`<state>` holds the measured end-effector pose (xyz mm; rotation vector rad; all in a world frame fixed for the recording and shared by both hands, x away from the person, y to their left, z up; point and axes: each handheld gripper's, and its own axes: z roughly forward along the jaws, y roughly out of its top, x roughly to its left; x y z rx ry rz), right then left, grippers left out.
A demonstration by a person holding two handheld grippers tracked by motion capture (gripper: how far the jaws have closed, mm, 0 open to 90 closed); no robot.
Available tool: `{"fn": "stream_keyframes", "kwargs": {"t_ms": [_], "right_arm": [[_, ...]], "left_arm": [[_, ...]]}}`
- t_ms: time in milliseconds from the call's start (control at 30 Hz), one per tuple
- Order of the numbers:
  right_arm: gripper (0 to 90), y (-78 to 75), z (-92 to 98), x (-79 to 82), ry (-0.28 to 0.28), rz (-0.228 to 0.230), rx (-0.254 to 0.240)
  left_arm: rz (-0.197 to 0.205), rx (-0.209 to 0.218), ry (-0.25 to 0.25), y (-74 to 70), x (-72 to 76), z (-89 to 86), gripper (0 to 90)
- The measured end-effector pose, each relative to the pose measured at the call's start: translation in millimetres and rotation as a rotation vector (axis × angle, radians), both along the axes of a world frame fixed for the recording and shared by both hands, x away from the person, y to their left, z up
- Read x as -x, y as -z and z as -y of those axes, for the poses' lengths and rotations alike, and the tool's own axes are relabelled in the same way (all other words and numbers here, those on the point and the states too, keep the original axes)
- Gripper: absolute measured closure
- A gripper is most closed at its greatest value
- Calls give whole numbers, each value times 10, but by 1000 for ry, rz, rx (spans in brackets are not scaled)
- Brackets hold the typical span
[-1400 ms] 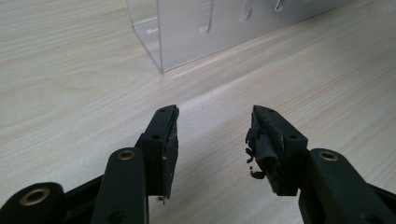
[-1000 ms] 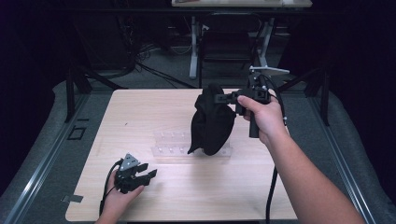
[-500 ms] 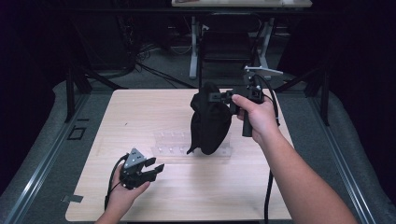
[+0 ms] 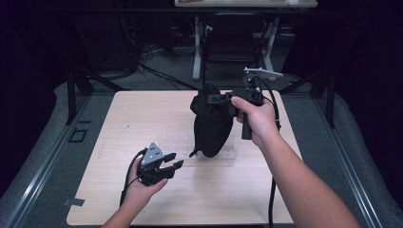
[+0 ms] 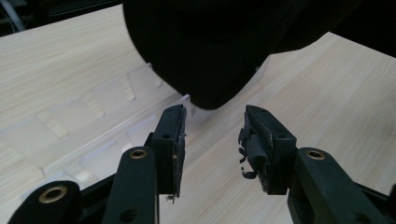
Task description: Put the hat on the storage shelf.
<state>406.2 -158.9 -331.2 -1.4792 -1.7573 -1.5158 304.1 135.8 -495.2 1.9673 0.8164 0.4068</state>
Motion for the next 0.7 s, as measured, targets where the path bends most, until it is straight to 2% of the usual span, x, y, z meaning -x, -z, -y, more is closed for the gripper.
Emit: {"fn": "stream_keyframes", "kwargs": {"t_ms": [467, 700], "right_arm": [[874, 3, 4, -1, 5, 4, 0], [872, 6, -13, -5, 8, 3, -7]], "left_arm": [[21, -8, 58, -143, -27, 277, 632], [29, -1, 67, -180, -28, 335, 644]]}}
